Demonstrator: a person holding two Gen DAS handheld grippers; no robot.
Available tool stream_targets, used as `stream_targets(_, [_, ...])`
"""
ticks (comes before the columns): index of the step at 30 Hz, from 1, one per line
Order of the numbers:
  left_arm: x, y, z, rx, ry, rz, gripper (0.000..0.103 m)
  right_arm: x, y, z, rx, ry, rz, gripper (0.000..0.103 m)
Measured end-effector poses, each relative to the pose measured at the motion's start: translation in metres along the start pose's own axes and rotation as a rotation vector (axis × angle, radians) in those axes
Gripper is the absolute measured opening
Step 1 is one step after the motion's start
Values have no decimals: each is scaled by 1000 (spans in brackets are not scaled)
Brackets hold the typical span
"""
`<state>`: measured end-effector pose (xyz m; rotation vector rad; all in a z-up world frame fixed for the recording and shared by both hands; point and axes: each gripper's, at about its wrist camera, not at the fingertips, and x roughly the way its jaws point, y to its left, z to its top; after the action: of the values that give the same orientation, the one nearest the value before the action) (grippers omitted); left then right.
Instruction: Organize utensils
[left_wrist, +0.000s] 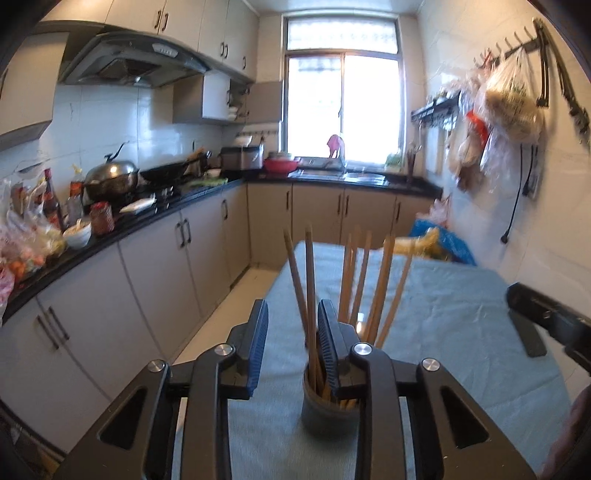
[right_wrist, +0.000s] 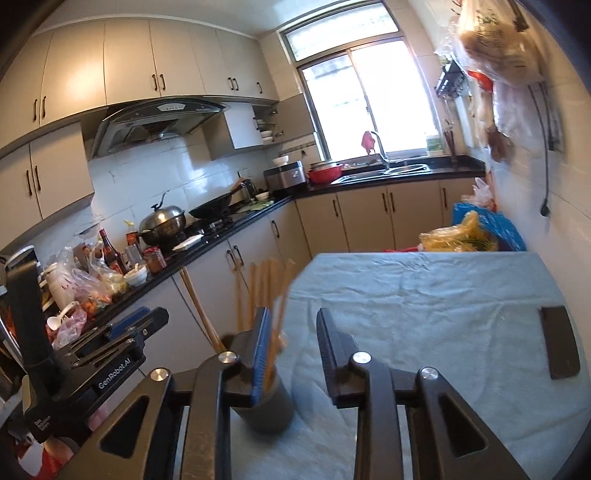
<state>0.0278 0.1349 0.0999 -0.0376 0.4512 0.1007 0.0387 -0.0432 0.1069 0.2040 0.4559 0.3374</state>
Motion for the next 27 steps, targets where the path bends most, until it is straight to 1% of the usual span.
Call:
stream_targets(2, [1, -4, -15, 11, 21, 30, 30, -3, -4, -13, 3, 19, -11, 30])
stream_targets(5, [3, -8, -34, 20, 63, 58, 42, -6, -11, -34, 20, 58, -22, 32])
stream_targets(6, [3, -10, -39, 26, 73, 69, 44, -6, -13, -41, 22, 73, -29, 35])
stream_targets(9, [4, -14, -54, 52, 94, 117, 62, -5, -18, -57, 46, 113, -33, 40])
stream_targets(12, [3, -14, -63, 69, 103, 150, 65, -2, -17, -71, 40, 150, -38, 41])
stream_targets(13, [4, -14, -65, 79, 106, 162, 69, 0, -16, -76, 39, 161, -35, 42])
stream_targets(17, [2, -15, -70, 100, 107, 193, 76, 3, -8, -87, 15, 186, -38, 51])
stream_targets(19, [1, -14, -72, 102, 104, 208, 82, 5, -4, -92, 5, 198, -34, 53])
stream_targets(23, [1, -8, -73, 102, 107, 215, 85, 7, 2, -97, -19, 209, -39, 55])
stream_targets(27, [4, -4, -75, 99, 119, 222, 89, 7, 7, -96, -34, 202, -52, 63])
